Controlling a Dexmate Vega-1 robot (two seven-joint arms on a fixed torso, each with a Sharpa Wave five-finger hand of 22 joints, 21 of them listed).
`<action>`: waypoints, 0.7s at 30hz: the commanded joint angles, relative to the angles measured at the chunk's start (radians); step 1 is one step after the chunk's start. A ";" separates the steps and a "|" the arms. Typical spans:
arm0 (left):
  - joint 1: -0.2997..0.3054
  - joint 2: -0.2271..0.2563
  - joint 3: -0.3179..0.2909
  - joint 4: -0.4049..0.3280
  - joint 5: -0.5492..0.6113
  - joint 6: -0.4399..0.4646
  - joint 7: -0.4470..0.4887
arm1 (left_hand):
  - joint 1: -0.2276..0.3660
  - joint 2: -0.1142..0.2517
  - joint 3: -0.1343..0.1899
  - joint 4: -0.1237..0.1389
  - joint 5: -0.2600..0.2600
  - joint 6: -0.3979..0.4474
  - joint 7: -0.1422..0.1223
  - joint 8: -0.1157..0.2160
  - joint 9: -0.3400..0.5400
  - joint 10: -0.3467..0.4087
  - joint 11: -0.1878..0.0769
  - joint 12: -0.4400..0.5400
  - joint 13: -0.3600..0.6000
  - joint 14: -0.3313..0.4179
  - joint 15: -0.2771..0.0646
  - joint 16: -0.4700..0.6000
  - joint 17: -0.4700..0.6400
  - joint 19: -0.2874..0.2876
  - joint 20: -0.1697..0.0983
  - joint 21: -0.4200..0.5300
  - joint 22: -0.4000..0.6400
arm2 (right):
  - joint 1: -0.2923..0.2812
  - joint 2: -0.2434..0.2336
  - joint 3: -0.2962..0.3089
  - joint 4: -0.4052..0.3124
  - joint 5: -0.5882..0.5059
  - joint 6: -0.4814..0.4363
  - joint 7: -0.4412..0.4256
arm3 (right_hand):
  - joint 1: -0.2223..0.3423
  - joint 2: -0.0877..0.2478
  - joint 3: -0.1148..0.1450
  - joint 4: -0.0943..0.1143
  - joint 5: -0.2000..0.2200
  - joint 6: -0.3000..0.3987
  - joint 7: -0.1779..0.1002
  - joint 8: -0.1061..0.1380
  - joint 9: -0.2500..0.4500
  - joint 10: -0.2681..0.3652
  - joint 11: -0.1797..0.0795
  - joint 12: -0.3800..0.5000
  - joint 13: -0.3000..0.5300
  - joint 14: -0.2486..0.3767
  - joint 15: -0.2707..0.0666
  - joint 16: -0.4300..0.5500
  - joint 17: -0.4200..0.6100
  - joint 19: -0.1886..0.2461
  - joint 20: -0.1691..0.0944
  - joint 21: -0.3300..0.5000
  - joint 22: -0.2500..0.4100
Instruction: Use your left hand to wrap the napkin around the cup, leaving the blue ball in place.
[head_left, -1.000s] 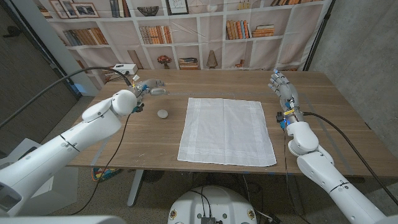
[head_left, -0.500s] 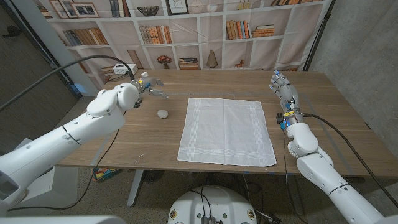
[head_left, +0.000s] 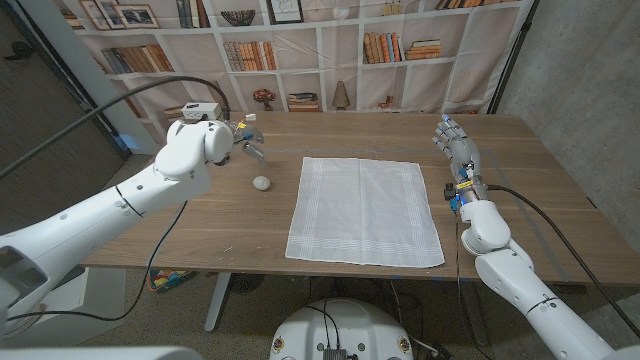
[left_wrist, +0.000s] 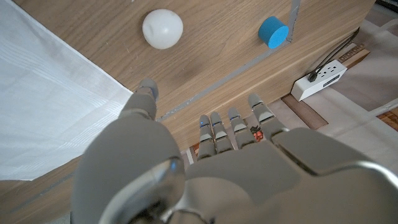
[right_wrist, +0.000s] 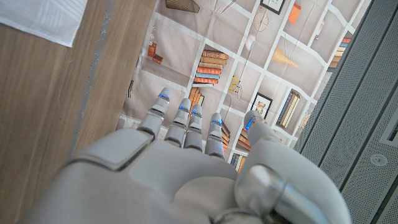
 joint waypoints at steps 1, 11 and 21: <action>-0.009 -0.055 0.005 0.016 0.203 -0.063 -0.205 | 0.021 -0.002 -0.006 0.001 0.004 0.007 -0.013 -0.003 -0.001 -0.002 -0.006 0.003 0.002 -0.017 -0.034 -0.012 -0.007 -0.009 -0.001 -0.004 0.000 | -0.003 0.007 0.000 0.012 -0.003 0.025 0.001 | -0.004 0.000 -0.001 0.000 0.000 0.009 -0.001 -0.002 0.005 0.012 0.002 0.000 0.003 0.008 -0.002 0.011 0.005 0.008 0.003 0.009 0.003; 0.039 -0.096 -0.047 0.046 0.259 -0.142 -0.219 | 0.086 0.018 -0.002 -0.002 0.001 0.016 -0.078 -0.005 -0.004 0.000 -0.034 -0.001 0.001 -0.013 -0.067 -0.018 -0.041 -0.008 -0.018 -0.004 -0.008 | -0.007 0.002 0.000 0.011 0.001 0.028 0.008 | -0.008 0.000 -0.005 0.000 0.000 0.013 0.000 -0.002 0.005 0.016 0.007 0.000 0.003 0.008 -0.004 0.012 0.007 0.008 0.002 0.010 0.003; 0.039 -0.142 -0.032 0.084 0.317 -0.201 -0.264 | 0.179 0.068 0.019 -0.005 -0.021 0.015 -0.125 -0.003 -0.005 0.005 -0.080 -0.018 -0.003 -0.048 -0.034 -0.028 -0.074 -0.081 0.046 -0.034 -0.018 | -0.014 0.001 0.005 0.005 0.001 0.031 0.005 | -0.011 0.001 -0.008 0.000 -0.001 0.016 0.000 -0.002 0.005 0.019 0.006 0.000 0.004 0.011 -0.002 0.014 0.008 0.008 0.003 0.010 0.003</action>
